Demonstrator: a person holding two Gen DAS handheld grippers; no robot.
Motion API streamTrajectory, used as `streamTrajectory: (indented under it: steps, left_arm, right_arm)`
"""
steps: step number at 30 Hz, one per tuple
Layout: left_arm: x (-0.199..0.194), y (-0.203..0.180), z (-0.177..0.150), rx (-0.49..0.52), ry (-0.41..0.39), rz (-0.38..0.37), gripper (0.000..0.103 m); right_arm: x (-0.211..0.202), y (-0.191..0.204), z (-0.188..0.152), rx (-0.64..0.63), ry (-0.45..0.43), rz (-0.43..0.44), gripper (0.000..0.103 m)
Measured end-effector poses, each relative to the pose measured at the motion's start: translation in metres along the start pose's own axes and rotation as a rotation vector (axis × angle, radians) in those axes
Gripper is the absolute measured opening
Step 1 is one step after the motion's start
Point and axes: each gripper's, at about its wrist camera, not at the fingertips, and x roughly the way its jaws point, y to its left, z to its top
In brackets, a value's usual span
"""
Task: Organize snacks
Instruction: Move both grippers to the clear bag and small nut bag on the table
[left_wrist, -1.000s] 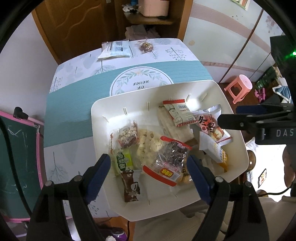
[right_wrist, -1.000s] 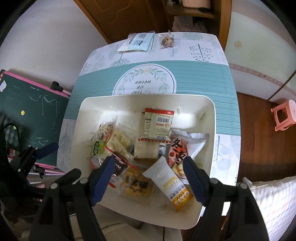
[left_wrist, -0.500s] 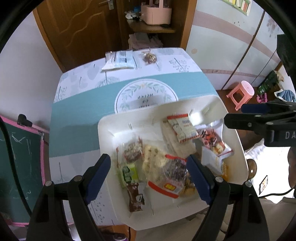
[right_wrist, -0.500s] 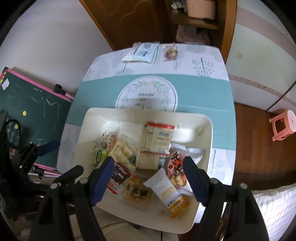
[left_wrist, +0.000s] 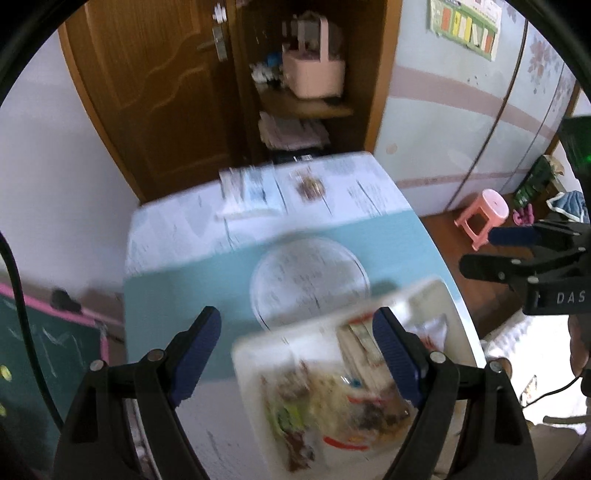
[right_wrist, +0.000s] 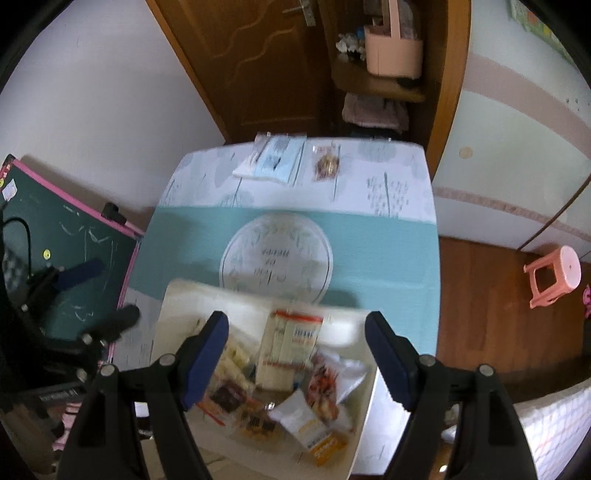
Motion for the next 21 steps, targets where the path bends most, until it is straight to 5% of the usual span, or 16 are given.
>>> streamTrajectory:
  steps: [11, 21]
  left_arm:
    - [0.002, 0.059, 0.126, 0.057, -0.103, 0.122, 0.083]
    - [0.1, 0.103, 0.207, 0.032, -0.027, 0.116, 0.083]
  right_arm:
    - [-0.015, 0.002, 0.098, -0.051, -0.115, -0.078, 0.077]
    - [0.039, -0.007, 0.205, -0.029, -0.115, -0.112, 0.077]
